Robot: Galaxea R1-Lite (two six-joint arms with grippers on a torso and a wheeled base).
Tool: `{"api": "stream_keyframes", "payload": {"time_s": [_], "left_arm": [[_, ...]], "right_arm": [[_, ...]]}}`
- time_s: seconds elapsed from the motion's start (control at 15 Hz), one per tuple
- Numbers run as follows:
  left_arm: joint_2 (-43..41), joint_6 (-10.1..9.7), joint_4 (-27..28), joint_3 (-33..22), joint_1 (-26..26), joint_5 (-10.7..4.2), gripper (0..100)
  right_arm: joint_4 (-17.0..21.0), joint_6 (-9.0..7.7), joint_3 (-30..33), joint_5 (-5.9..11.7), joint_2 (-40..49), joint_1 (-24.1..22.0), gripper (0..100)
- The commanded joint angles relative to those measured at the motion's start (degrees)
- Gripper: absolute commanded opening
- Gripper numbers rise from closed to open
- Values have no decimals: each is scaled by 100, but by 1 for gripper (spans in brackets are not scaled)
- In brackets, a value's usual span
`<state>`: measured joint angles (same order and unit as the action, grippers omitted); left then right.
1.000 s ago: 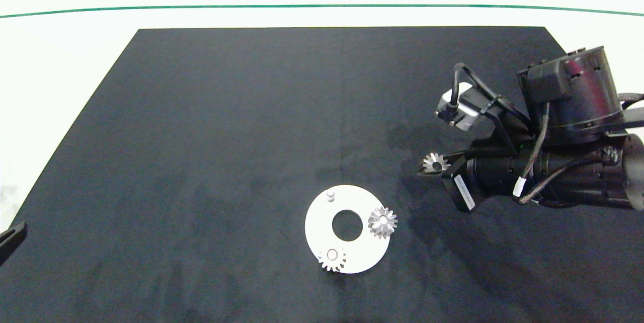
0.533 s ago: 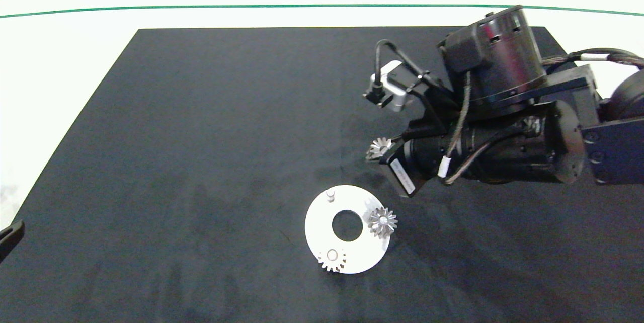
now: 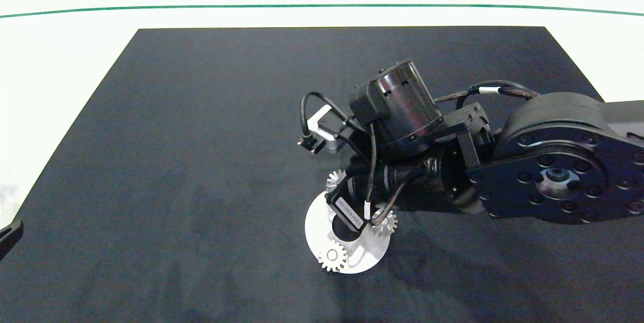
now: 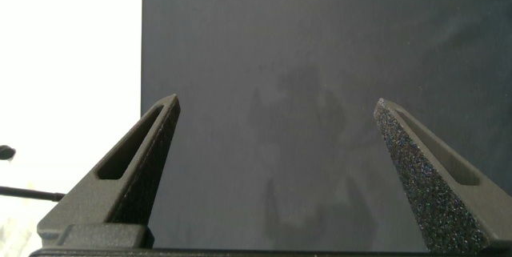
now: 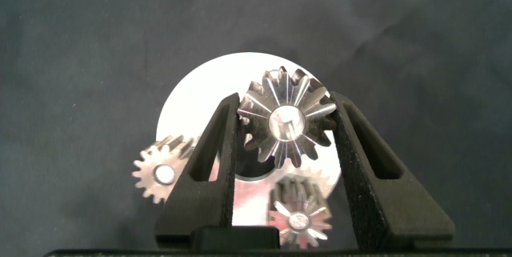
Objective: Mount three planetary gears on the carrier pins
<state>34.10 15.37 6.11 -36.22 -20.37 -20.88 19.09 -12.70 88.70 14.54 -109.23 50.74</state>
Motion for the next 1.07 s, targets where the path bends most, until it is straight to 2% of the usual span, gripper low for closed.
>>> {"api": "stream_keyframes", "payload": {"time_s": [0.07,1.07], "left_arm": [[9,10,4,1,-2,-12,100],[9,10,-4,-34,7,-12,100]], "right_arm": [[25,-13,33,5,-90,6,7],[25,13,280,5,-521,-134,7]]}}
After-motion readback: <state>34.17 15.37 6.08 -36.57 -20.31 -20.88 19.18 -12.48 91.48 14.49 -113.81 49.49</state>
